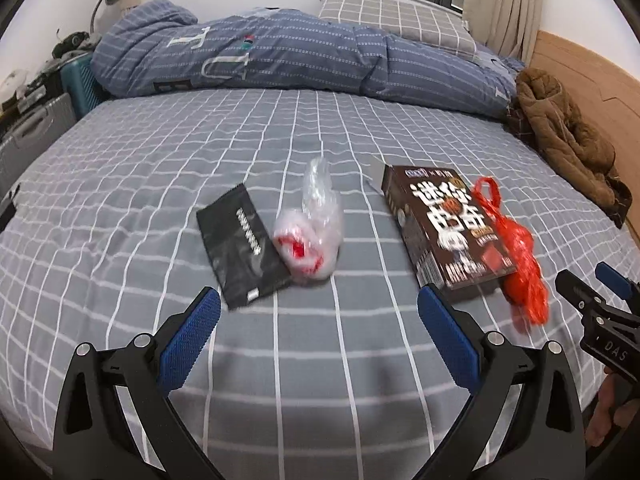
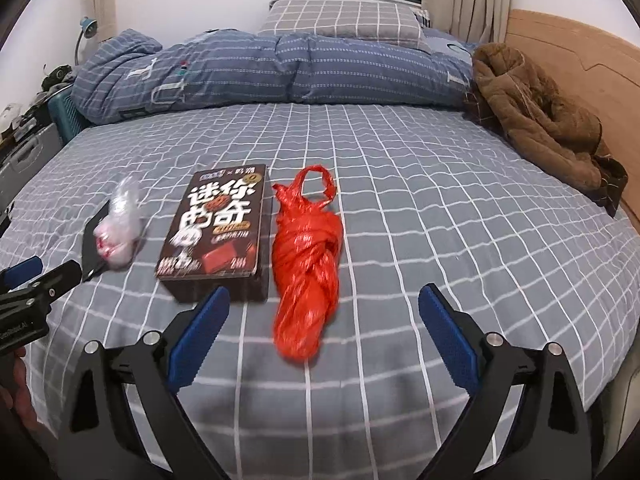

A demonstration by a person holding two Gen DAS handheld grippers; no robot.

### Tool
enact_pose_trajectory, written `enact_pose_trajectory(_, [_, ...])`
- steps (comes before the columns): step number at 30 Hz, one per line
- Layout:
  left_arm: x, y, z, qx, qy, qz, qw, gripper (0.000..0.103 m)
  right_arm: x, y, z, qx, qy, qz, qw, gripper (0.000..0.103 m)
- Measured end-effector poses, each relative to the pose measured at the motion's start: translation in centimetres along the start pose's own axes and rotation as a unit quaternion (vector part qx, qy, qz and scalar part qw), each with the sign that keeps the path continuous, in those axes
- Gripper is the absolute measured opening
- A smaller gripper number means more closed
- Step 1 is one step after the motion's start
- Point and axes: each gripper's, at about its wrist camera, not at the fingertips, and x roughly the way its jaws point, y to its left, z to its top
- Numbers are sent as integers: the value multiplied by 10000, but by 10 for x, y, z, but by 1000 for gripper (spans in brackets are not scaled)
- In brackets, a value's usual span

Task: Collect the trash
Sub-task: 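Grasp the clear plastic bag with the left gripper while the right grasps the red bag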

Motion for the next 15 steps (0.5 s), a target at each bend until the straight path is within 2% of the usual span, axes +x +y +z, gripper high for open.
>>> enact_pose_trajectory(11, [58, 8, 32, 18, 134, 133, 9998, 96, 54, -4, 27, -20, 204, -14, 9998, 91])
enact_pose_trajectory(15, [78, 10, 41, 56, 219, 138, 9996, 90, 73, -6, 30, -3, 373, 27, 9993, 85])
